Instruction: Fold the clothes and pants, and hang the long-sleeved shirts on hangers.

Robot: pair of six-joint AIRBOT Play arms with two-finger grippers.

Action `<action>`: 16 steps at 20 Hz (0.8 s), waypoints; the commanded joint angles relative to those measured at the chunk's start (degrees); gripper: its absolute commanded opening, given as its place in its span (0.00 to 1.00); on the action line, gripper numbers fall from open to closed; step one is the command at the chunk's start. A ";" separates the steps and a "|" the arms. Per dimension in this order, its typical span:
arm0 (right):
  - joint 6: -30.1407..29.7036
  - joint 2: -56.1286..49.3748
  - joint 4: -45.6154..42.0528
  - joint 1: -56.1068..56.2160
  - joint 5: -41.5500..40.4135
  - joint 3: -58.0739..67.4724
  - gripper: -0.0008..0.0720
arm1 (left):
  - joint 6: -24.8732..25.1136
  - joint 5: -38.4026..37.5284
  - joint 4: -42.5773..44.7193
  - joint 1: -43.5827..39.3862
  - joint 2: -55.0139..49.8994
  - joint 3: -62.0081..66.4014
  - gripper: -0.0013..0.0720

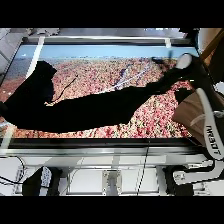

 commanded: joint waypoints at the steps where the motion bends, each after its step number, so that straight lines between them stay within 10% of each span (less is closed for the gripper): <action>1: 4.48 0.35 3.39 -10.03 -4.50 -3.17 0.73 | 0.00 -0.02 0.55 -0.04 -0.20 -0.09 0.04; 7: 4.17 -12.94 20.76 -10.97 -20.55 -6.97 0.73 | 0.02 -0.04 0.57 -0.04 -0.20 -0.09 0.04; 16: 4.24 -20.00 19.21 -12.55 -35.76 -1.62 0.63 | 0.02 -0.07 0.57 -0.04 -0.20 -0.09 0.04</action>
